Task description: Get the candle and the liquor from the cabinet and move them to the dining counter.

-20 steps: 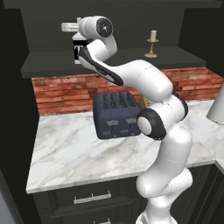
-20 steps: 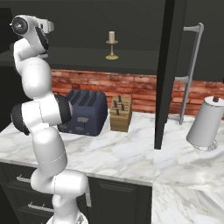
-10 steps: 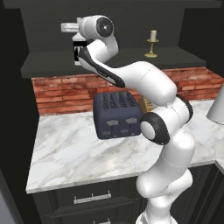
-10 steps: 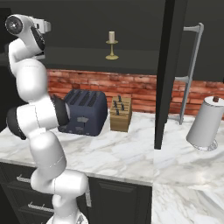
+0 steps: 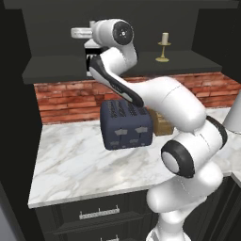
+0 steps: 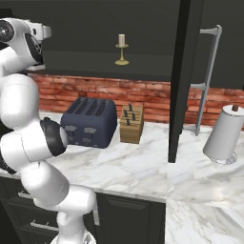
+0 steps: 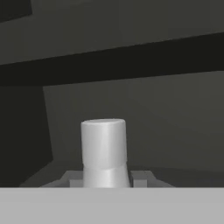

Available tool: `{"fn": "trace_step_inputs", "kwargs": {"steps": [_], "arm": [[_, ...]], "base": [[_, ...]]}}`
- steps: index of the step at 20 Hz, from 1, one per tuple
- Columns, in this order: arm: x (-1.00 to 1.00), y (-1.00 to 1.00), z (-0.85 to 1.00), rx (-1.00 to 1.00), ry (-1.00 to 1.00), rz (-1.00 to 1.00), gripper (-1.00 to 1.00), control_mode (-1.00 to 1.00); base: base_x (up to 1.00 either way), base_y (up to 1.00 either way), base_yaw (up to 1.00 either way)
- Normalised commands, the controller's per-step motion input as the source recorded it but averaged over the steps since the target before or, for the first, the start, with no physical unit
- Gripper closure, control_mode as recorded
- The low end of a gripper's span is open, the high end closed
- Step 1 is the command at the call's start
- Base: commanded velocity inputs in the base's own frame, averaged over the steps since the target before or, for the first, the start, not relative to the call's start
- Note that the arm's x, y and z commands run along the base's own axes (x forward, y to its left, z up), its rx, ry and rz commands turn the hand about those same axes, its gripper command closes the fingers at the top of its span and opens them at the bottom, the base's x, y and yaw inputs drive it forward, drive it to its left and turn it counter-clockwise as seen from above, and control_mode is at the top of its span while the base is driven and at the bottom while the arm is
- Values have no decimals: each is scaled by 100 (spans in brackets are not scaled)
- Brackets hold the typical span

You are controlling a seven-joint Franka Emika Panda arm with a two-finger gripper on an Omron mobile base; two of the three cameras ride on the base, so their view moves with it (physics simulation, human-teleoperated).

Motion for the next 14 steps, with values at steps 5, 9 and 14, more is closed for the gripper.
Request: {"fn": "trace_step_inputs", "kwargs": {"steps": [5,9,14], "arm": [[-74,-62,0,0,-3,0,100,-100],[-86,-74,0,0,-3,0,100,-100],[-81,-78,0,0,-1,0,100,-100]], "base": [[0,0,0],[0,0,0],[0,0,0]]}}
